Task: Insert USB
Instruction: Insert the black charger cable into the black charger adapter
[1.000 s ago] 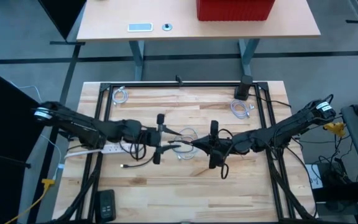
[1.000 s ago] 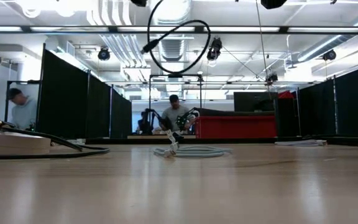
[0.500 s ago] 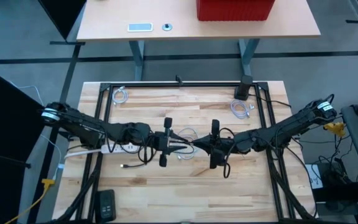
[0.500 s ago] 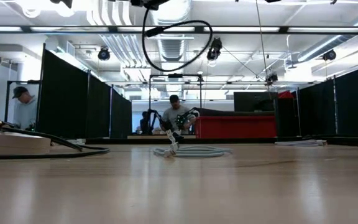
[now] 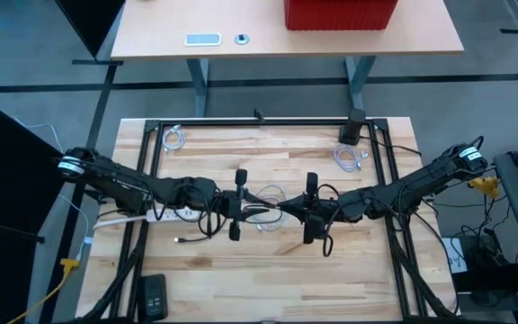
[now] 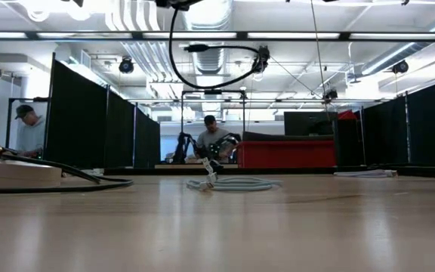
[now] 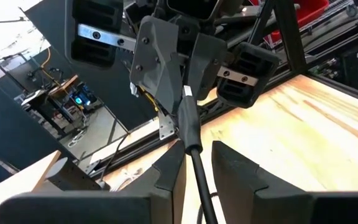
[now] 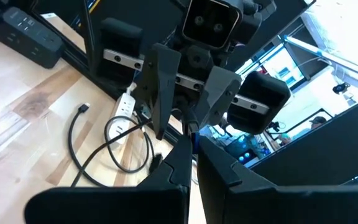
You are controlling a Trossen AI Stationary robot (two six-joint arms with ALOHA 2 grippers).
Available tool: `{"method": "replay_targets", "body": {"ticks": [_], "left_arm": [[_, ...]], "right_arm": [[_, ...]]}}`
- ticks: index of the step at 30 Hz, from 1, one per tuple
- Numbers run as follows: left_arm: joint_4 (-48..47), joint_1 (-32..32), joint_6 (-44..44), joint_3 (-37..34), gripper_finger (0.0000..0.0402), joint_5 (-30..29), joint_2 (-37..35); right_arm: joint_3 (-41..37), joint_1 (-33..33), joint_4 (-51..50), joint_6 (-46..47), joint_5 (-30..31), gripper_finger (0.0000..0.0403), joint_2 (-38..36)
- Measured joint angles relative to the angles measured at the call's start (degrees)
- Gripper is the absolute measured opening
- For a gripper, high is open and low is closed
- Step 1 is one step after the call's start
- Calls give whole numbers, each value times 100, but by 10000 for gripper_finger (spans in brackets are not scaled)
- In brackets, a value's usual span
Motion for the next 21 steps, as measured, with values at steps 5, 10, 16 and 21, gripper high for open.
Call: {"method": "replay_targets", "body": {"ticks": [5,10,16,21], "left_arm": [[136,0,297,-1,76,-7,33],[303,-1,496,-2,94,-1,33],[392,0,604,-2,107,0,33],[470,2,590,-2,97,-14,35]], "right_arm": [[0,-2,7,42,0,0,-2],[0,-7,2,121,9,0,0],[0,-26,1,140,5,0,4],[-2,-28,18,140,-4,0,4]]}}
